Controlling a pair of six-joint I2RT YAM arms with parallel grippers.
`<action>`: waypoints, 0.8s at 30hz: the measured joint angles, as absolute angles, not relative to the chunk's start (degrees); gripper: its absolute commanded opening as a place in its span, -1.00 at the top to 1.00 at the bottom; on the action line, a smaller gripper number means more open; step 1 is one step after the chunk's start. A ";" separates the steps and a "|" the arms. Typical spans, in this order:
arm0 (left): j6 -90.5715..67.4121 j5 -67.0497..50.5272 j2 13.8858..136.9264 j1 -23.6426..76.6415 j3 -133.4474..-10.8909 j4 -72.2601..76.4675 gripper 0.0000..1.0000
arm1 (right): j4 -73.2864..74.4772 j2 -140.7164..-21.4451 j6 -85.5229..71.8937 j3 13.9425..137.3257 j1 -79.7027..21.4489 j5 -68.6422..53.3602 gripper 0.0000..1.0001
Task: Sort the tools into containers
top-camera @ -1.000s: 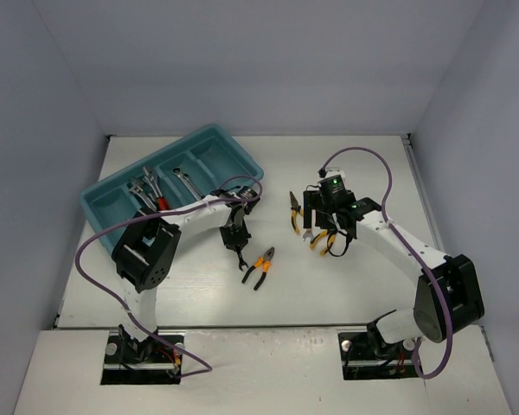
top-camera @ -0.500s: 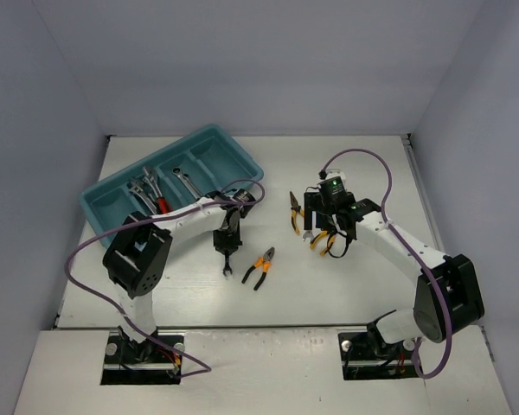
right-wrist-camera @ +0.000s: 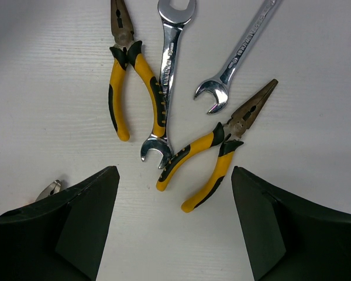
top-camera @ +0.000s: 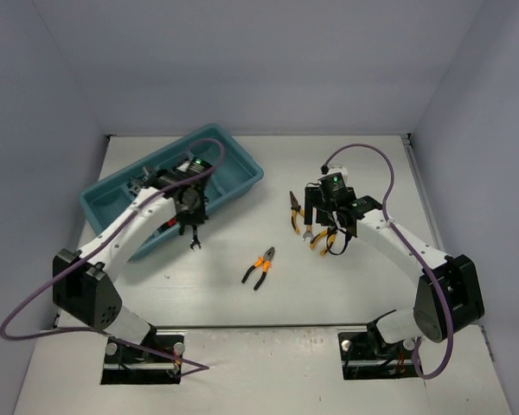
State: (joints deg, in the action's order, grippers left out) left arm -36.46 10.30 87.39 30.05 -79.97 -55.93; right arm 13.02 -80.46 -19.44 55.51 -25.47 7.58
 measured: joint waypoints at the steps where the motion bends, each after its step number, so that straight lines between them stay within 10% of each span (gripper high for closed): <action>1: -35.68 10.23 86.33 26.75 -80.15 -56.41 1.00 | 12.99 -80.47 -19.44 55.77 -25.45 7.67 -0.50; 12: -27.19 10.56 92.93 -6.02 -86.70 -57.83 1.00 | 13.02 -80.47 -19.64 56.75 -24.81 8.38 -0.50; 19: -25.90 10.06 102.05 -11.51 -87.03 -55.81 0.58 | 13.04 -80.47 -19.83 56.75 -22.73 9.25 -0.47; 24: -25.66 9.29 104.57 -11.55 -87.11 -55.01 -0.18 | 12.99 -81.20 -20.84 56.81 -19.88 10.16 -0.39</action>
